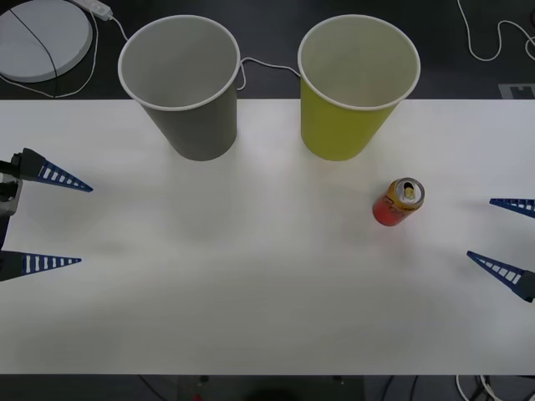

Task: Put the can into the green bin and the plastic bottle into the gray bin

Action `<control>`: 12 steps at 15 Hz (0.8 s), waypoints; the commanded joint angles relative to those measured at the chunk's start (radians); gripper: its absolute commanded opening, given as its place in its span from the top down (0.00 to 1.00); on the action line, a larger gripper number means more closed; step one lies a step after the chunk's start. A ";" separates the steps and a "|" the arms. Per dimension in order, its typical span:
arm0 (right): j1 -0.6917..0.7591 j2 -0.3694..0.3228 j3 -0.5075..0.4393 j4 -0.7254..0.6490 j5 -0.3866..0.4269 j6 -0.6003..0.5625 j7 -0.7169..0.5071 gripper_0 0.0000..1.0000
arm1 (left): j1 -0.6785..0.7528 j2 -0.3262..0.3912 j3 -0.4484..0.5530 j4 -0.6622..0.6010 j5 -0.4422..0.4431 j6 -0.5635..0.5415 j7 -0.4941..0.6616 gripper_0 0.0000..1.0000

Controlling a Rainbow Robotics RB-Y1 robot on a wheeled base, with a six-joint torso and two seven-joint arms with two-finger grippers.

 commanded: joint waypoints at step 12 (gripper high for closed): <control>-0.029 0.224 0.075 0.018 -0.014 0.202 0.075 0.00 | 0.000 0.000 0.000 0.000 0.000 0.000 0.000 0.00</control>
